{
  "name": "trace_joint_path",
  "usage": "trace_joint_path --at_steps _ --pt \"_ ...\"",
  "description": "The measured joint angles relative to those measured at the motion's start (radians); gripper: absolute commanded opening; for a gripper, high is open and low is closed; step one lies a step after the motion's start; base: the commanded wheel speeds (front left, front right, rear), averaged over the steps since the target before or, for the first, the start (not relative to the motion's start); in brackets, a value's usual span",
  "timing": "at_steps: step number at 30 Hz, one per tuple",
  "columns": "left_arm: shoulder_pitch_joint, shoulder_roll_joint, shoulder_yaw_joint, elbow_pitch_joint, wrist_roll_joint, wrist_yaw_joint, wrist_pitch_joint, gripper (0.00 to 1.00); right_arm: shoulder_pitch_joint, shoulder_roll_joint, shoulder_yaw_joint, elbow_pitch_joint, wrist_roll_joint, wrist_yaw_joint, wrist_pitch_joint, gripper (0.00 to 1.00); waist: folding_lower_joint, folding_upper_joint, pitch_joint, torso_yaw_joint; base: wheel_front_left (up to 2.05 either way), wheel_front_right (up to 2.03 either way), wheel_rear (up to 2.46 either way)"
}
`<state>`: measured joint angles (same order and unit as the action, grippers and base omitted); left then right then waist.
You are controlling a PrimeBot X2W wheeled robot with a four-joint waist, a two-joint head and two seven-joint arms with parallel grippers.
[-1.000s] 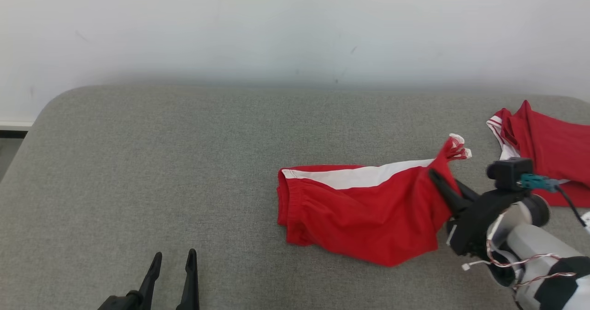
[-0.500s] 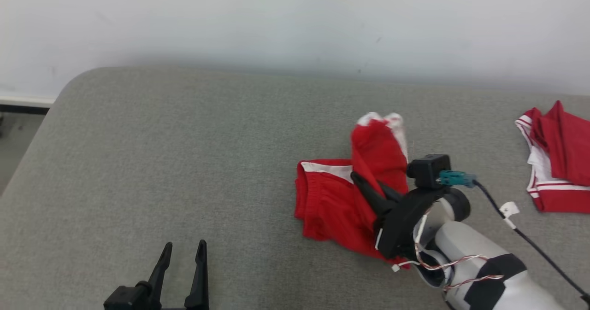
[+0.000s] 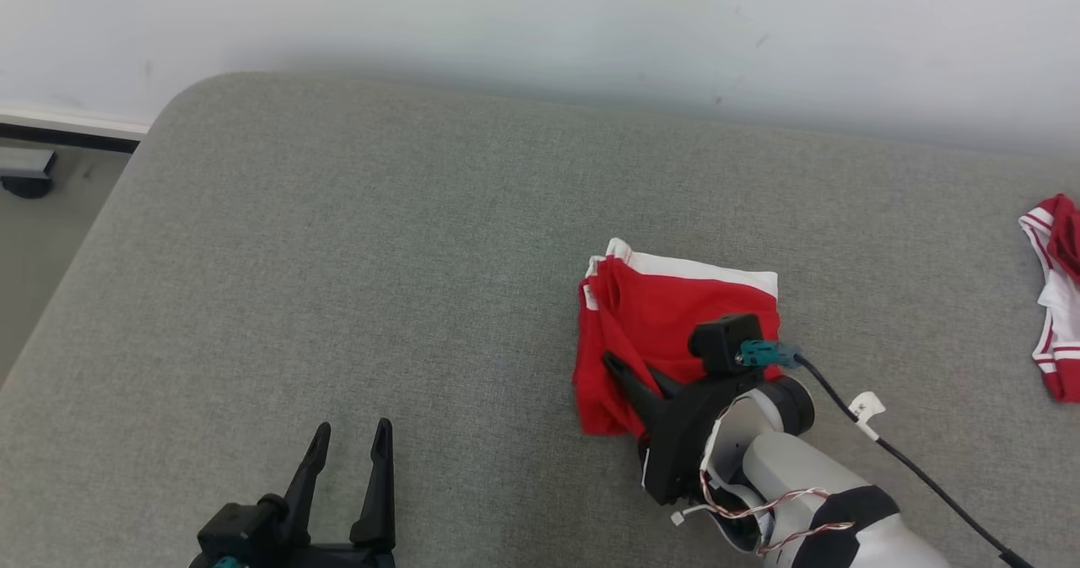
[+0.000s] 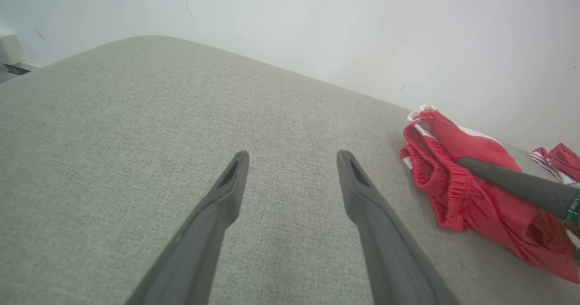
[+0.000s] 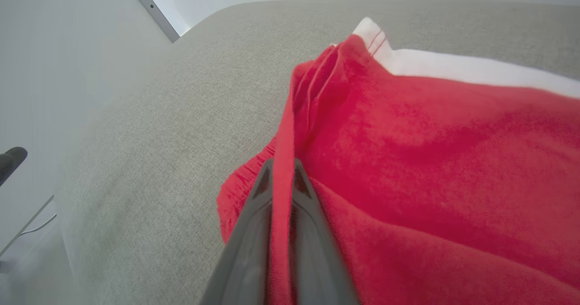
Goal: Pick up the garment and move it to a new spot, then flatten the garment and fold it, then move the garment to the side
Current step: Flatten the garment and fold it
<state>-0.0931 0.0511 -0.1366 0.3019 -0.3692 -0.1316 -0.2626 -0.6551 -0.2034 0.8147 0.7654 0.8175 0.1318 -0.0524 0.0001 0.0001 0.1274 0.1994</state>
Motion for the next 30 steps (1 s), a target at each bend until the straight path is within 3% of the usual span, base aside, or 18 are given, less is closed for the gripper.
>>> trace_joint_path --at_steps 2,4,10,19,20,22,26,30 --pt "-0.007 0.000 -0.002 0.002 -0.001 0.000 0.000 1.00 0.000 0.011 0.006 0.023 -0.005 0.000 -0.010 0.00 0.0000 0.0000 0.004 0.004 0.00 0.00 0.00" --pt "-0.009 0.000 -0.002 0.002 -0.001 0.000 0.000 1.00 0.000 0.014 0.007 0.029 -0.011 0.000 -0.019 1.00 0.0000 0.0000 0.004 0.005 0.00 0.00 0.00" --pt "-0.005 0.000 0.018 0.004 0.000 0.000 0.000 1.00 -0.010 -0.004 -0.001 -0.002 0.004 0.000 -0.081 1.00 0.0000 0.0000 -0.009 -0.010 0.00 0.00 0.00" --pt "0.009 0.000 0.031 -0.004 0.008 0.000 0.000 1.00 -0.014 -0.141 -0.118 -0.089 0.002 0.000 -0.179 1.00 0.0000 -0.0001 -0.025 -0.031 0.00 0.00 0.00" --pt "0.009 0.000 0.032 -0.006 0.009 0.000 0.000 1.00 -0.008 -0.151 -0.137 -0.085 -0.003 0.000 -0.186 0.49 -0.0001 0.0000 -0.024 -0.031 0.00 0.00 0.00" --pt "0.010 0.000 0.035 -0.009 0.014 0.000 0.000 1.00 0.011 -0.160 -0.169 -0.077 -0.019 0.000 -0.195 0.00 0.0000 0.0000 -0.021 -0.029 0.00 0.00 0.00" --pt "0.010 0.000 0.044 -0.018 0.041 0.000 0.000 1.00 0.041 -0.163 -0.201 -0.053 -0.107 0.000 -0.204 0.00 -0.0001 0.0000 -0.015 -0.023 0.00 0.00 0.00" --pt "0.011 0.000 0.049 -0.021 0.068 0.000 0.000 1.00 0.089 -0.120 -0.228 -0.021 -0.153 0.000 -0.207 0.00 0.0000 0.0000 -0.010 -0.015 0.00 0.00 0.00"
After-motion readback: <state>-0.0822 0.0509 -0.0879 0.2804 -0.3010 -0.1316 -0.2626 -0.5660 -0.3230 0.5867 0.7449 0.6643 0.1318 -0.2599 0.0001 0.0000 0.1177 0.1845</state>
